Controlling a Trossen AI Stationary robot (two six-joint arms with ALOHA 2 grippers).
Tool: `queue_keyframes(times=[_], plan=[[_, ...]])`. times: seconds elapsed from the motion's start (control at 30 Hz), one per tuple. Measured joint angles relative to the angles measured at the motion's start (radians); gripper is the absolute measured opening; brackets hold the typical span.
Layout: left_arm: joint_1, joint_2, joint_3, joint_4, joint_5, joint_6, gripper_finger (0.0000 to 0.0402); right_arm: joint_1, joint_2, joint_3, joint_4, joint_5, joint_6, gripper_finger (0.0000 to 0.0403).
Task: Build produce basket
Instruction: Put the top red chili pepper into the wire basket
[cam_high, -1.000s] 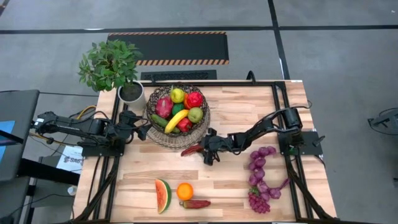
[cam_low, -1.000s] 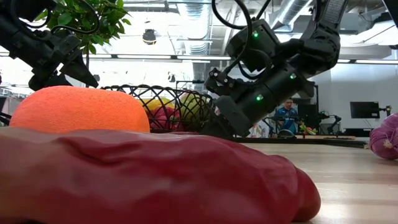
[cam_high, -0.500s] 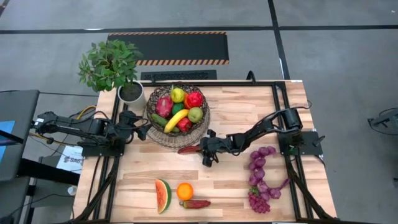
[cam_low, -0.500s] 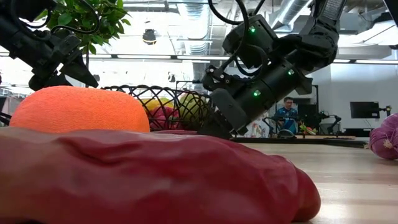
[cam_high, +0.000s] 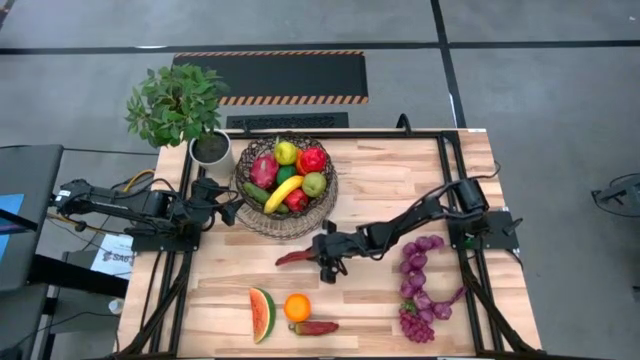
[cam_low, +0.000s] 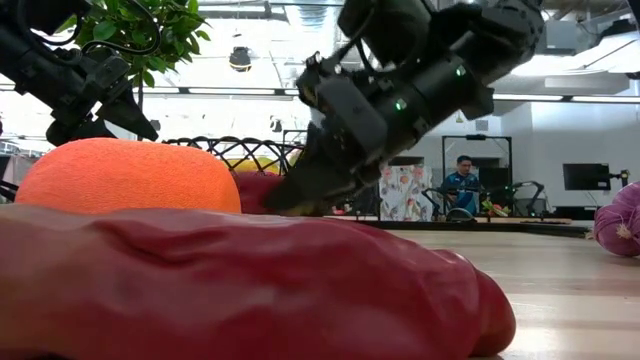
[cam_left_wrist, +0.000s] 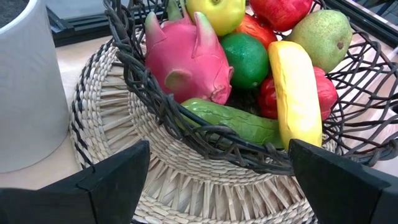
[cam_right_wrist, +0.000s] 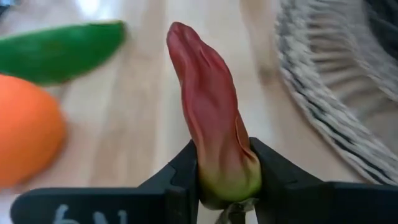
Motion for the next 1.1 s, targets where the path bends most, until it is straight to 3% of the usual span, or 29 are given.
queue_keyframes(times=[0.53,1.1], plan=[[0.0,0.0,0.0,0.0,-0.002,0.0,0.0368,0.029,0.0,0.172,-0.102,-0.031,-0.085,0.0114],[0.0,0.0,0.0,0.0,-0.002,0.001,0.0368,0.002,-0.002,0.447,-0.429,-0.032,-0.276,0.0114]])
